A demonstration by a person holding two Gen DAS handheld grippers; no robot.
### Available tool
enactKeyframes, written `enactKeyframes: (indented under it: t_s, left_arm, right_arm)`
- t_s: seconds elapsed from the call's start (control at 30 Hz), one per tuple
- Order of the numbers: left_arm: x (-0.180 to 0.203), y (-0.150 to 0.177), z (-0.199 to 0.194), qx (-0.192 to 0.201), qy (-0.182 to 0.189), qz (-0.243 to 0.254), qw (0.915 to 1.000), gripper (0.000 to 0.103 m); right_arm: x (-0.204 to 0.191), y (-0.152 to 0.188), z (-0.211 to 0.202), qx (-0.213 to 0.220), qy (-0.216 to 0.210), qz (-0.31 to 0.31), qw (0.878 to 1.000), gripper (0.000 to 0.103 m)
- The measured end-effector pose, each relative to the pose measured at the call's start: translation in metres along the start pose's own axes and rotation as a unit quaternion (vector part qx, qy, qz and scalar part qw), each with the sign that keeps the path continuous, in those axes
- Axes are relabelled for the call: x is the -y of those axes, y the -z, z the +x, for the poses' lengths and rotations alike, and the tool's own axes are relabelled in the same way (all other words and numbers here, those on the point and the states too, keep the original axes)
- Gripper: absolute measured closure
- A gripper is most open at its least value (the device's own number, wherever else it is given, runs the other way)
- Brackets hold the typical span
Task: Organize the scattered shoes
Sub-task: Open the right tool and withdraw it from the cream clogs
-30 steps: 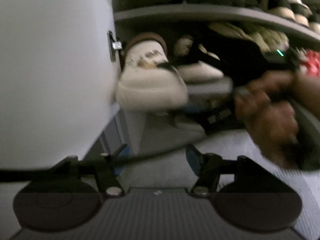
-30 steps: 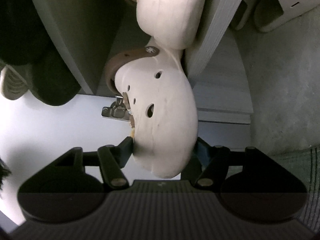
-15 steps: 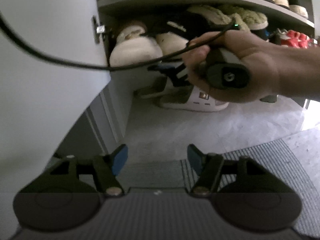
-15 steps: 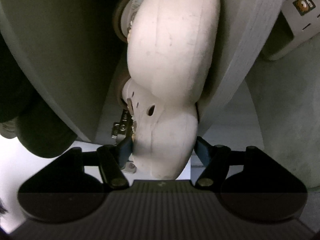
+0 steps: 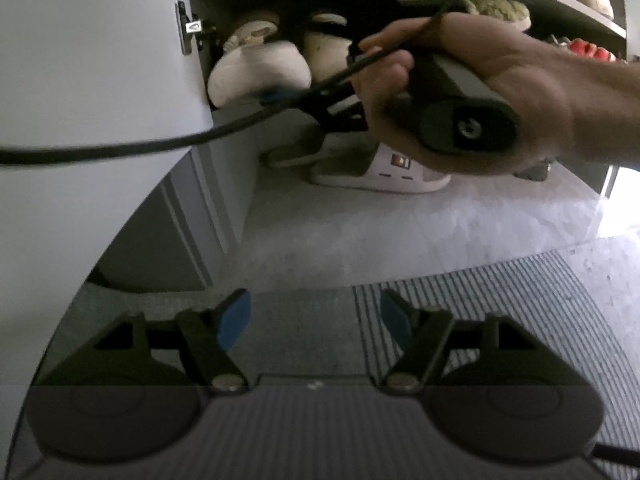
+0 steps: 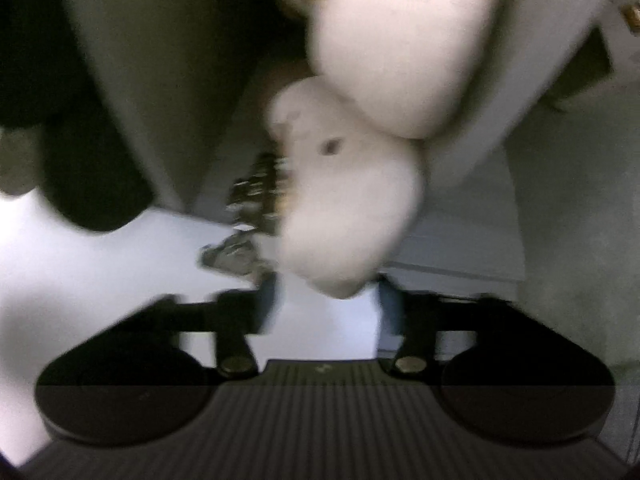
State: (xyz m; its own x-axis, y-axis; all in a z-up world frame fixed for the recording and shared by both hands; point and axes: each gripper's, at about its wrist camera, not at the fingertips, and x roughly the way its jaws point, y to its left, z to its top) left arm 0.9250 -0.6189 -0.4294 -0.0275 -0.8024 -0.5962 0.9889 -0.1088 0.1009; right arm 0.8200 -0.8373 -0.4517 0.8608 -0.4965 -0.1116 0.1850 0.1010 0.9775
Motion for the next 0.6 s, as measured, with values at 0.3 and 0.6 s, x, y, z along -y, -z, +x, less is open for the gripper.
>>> enactKeyframes:
  t_s: [0.3,0.6]
  left_arm:
    - [-0.003,0.003,0.001,-0.007,0.005,-0.017,0.9998,0.02]
    - [0.007,0.001,0.016,-0.036,0.053,-0.048,0.9968,0.018]
  right_arm:
    - [0.004,-0.029,0.008,0.009,0.023,-0.022,0.999,0.064]
    - [-0.04,0.002,-0.052,-0.003,0.037,-0.154,0.987,0.064]
